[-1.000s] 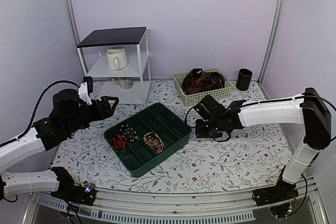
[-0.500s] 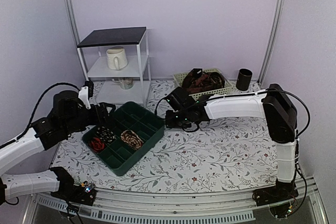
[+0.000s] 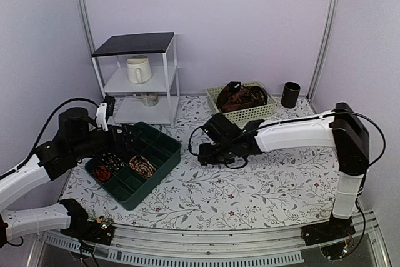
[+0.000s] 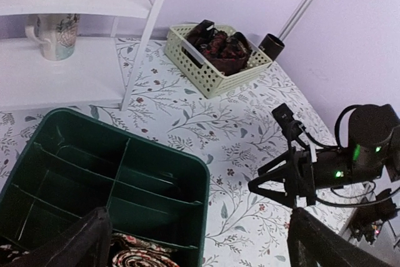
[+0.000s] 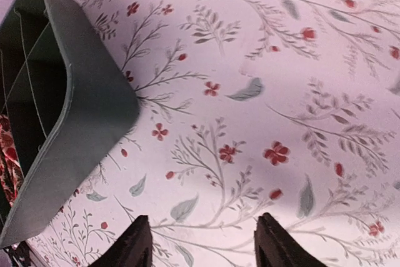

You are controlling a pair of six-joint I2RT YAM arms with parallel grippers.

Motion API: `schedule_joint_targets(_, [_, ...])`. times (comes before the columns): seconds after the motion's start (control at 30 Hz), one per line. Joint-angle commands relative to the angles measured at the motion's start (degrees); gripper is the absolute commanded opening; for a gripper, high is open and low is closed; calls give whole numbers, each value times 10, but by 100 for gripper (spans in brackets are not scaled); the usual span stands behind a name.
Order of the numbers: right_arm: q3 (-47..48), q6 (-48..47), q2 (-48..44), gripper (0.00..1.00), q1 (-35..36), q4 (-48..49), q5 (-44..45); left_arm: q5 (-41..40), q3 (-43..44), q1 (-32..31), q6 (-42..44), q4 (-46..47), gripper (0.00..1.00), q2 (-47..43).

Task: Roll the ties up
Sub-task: Move the storage box to the center of the board, then reset both arms

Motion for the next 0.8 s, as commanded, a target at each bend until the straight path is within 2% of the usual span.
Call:
schedule_joint_targets(0.0, [-54,11,-155,68,-3,-29,59,66,14,7,19,34,99,-26])
schedule_joint_targets(0.03, [-67,17,-182,77,-3,-42,73,64,19,7,11,36,99,-33])
schedule_joint_targets(0.07, [-79,28,-207,94,-3,-52,84,63,24,6,5,38,99,-39])
schedule_joint_targets(0.1, [-105,36,-237,99,-3,-58,94,71,29,6,3,39,99,-45])
schedule_joint_targets(0.27, [-186,70,-382,100,-3,-99,144,94,41,6,4,44,99,-59])
schedule_joint_targets(0.53, [-246,110,-595,100,-3,-178,210,120,10,6,-39,106,99,-40])
schedule_joint_targets(0.77, [-286,126,-673,100,-3,-193,223,131,3,6,-59,134,99,8])
